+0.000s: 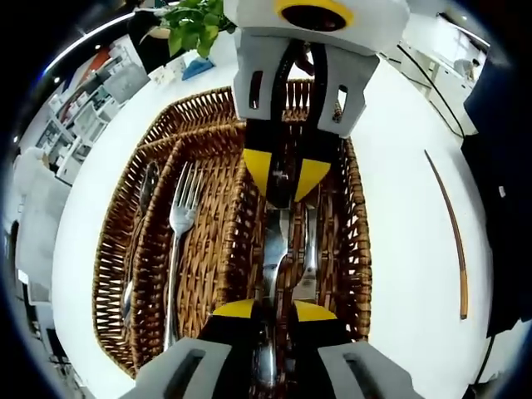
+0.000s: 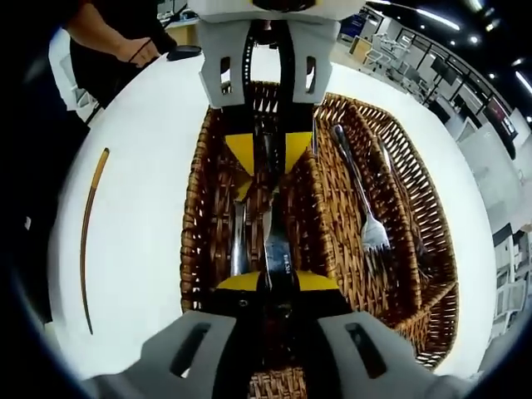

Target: Arrange the knives, forks, and spoons in their matching storage slots by inserting each utensil handle-first until every utensil is classified and aligned in the correct compartment

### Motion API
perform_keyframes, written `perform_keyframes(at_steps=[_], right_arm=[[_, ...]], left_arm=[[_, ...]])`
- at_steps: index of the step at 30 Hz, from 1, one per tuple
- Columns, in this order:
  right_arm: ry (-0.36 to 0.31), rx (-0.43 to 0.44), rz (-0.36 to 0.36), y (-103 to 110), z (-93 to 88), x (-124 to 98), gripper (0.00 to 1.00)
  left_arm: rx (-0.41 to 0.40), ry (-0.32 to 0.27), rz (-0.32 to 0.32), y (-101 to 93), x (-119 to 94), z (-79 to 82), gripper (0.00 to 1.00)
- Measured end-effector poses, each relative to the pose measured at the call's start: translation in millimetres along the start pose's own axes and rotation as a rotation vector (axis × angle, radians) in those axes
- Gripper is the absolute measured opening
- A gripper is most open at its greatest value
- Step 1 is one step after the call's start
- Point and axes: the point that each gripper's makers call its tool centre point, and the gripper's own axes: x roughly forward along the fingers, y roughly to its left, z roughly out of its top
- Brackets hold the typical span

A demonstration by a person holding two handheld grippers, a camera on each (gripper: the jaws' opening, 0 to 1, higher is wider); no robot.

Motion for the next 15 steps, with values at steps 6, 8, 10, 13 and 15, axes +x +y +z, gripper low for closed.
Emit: perform_keyframes(at_steps=[6, 8, 10, 13, 15], right_arm=[[0.000, 0.002, -0.008, -0.6, -2.8, -5.8, 0.14], [-0.001, 0.001, -0.022, -1.9, -3.1, -8.3, 0.15], [-0.010, 0.007, -0.031, -2.2, -1.2, -12.7, 0.16], [-0.017, 0.016, -0.054, -4.0, 0.6, -18.6, 0.17], [-0.023, 0.027, -0.065, -4.8, 1.3, -22.0, 0.18]], left_arm=[[-0.016, -0.011, 0.018, 3.6, -7.4, -2.0, 0.15], [-0.024, -0.017, 0.023, 4.4, -9.5, -1.6, 0.16], [-0.038, -0.031, 0.032, 4.8, -13.2, 0.5, 0.17], [-0.055, -0.051, 0.044, 5.1, -16.8, 4.1, 0.18], [-0.070, -0.069, 0.051, 4.3, -19.1, 7.6, 0.19]])
